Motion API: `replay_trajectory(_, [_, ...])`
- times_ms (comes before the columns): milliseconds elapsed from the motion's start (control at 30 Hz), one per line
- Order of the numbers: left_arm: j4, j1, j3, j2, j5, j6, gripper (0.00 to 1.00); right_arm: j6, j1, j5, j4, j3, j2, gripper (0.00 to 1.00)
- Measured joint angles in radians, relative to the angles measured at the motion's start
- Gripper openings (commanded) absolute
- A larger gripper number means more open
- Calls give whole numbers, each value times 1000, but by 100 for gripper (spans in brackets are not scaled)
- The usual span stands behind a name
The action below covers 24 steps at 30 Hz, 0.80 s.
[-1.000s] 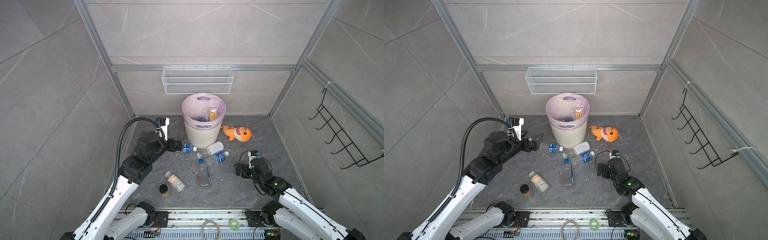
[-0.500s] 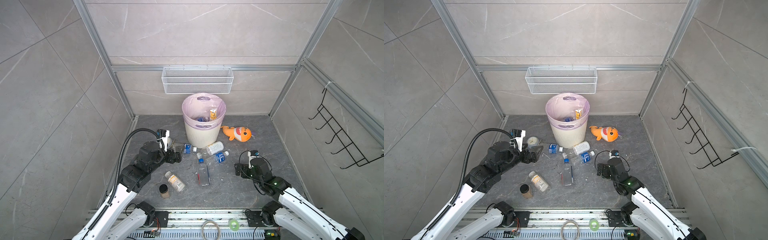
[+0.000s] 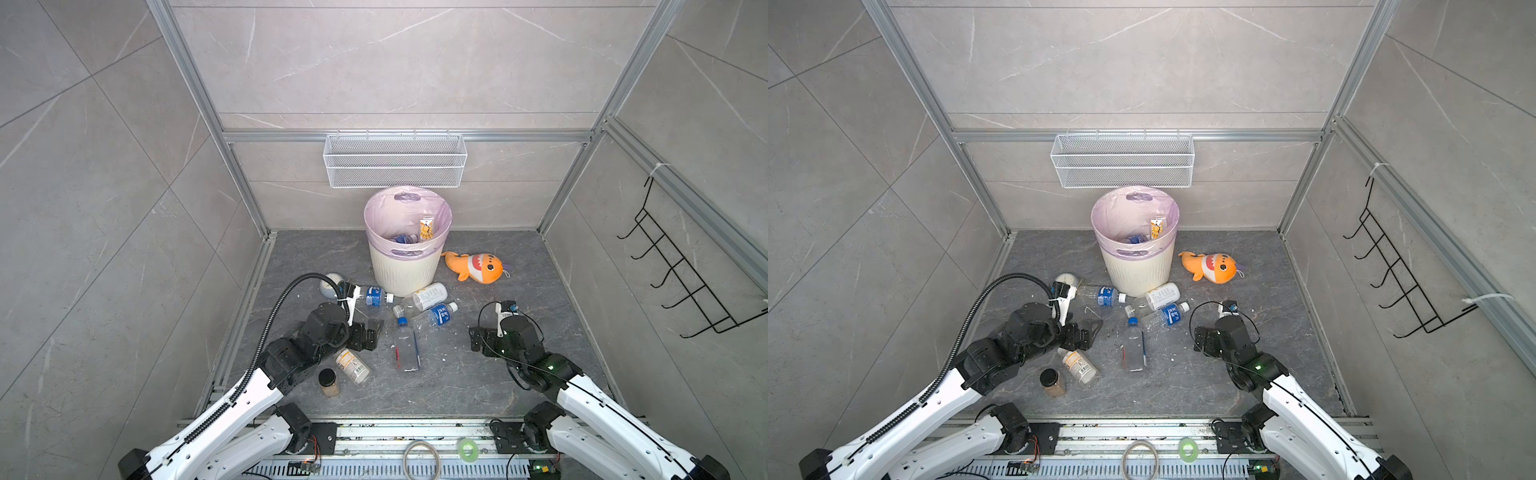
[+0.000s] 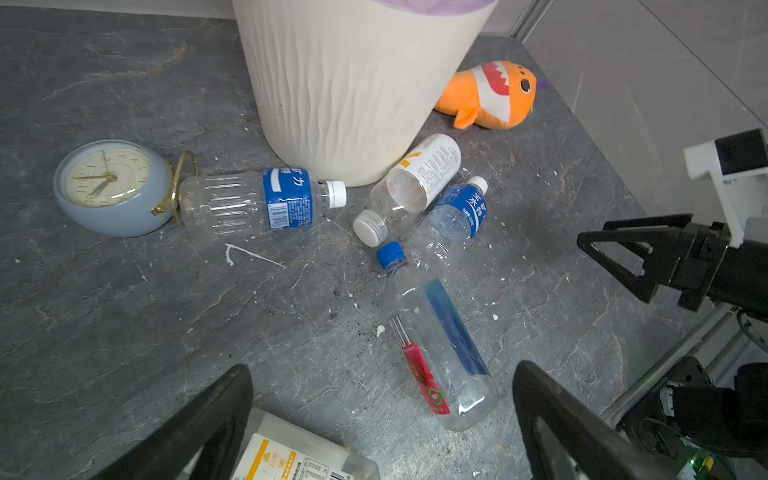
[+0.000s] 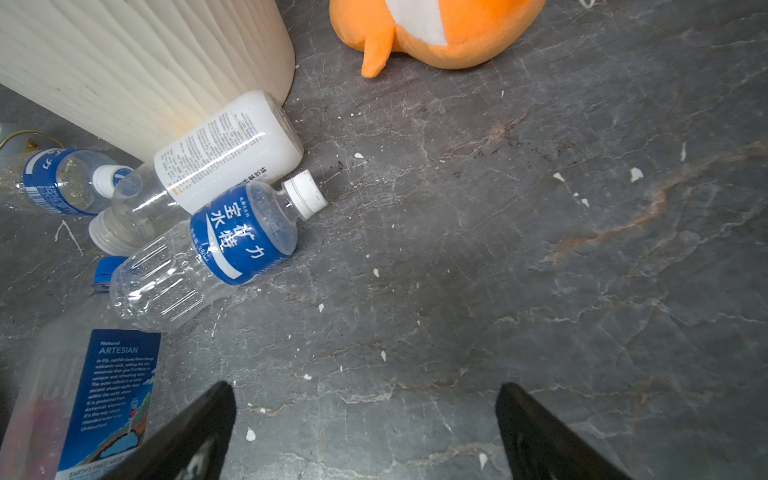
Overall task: Throw the plastic bottles in the bin
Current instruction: 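Lower the left gripper onto the clear blue-capped bottle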
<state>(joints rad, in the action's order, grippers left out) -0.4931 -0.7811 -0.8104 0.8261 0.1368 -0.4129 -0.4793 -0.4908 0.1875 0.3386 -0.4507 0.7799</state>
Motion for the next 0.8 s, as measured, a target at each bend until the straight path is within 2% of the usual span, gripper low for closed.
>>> replay_trajectory(600, [81, -216, 10, 325, 98, -184, 100, 0, 0, 0, 0, 0, 0, 100])
replay_trajectory(800, [117, -256, 8, 442, 101, -253, 100, 0, 0, 0, 0, 0, 0, 100])
